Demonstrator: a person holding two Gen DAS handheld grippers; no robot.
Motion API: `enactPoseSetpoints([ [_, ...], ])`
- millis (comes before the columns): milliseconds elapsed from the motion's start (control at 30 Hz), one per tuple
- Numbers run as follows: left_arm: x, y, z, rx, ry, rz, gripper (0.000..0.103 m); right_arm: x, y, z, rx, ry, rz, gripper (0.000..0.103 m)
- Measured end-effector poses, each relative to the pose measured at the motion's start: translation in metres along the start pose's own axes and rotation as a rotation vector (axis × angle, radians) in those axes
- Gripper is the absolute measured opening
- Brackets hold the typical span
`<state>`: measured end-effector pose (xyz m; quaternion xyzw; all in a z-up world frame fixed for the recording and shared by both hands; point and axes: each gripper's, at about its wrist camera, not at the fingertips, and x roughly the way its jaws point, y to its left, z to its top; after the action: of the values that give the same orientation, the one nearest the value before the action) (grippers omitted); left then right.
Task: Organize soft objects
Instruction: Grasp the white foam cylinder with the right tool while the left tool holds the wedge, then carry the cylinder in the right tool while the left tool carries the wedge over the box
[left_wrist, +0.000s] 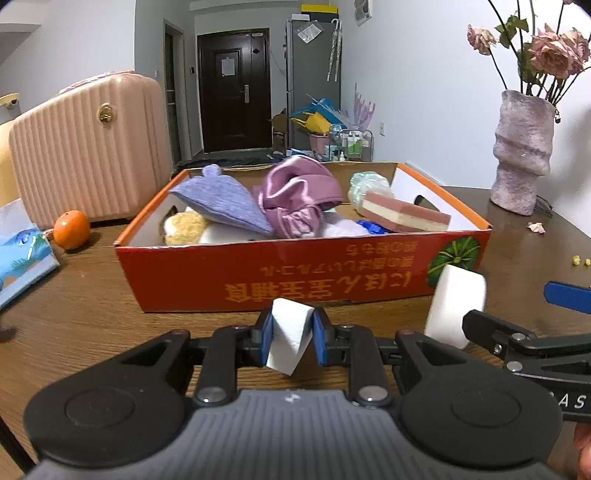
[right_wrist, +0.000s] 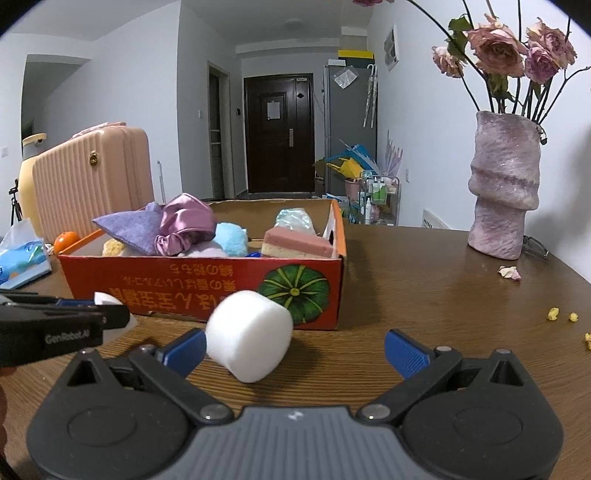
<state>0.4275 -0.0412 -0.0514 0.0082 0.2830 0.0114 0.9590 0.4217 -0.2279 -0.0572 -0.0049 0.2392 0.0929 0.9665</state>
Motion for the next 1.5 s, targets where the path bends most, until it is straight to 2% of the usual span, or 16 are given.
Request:
enactPoseSetpoints([
  [467,-0.003,0.037,0.004,-0.008,-0.026,0.029,0.023,0.025,0.021,0.007,0.064,0.045,-0.008,0.103],
  [667,-0.003,0.051,0.004,-0.013,-0.029,0.034,0.023,0.039,0.025,0.01,0.117,0.068,-0.053,0.092],
  [767,-0.003,0.055,0.004,-0.014,-0.031,0.034,0.023,0.046,0.026,0.011,0.144,0.087,-0.066,0.082],
  [867,-0.004,0.057,0.004,-0.011,-0.034,0.03,0.023,0.049,0.026,0.01,0.154,0.104,-0.069,0.062],
  [933,-0.005,0.058,0.004,-0.006,-0.036,0.027,0.023,0.05,0.026,0.009,0.158,0.115,-0.067,0.036],
  [967,-0.005,0.058,0.004,-0.005,-0.036,0.026,0.023,0.05,0.026,0.008,0.16,0.119,-0.065,0.029],
  [1500,-0.006,0.061,0.003,0.001,-0.044,0.021,0.023,0.028,0.035,0.011,0.12,0.033,-0.045,0.029],
])
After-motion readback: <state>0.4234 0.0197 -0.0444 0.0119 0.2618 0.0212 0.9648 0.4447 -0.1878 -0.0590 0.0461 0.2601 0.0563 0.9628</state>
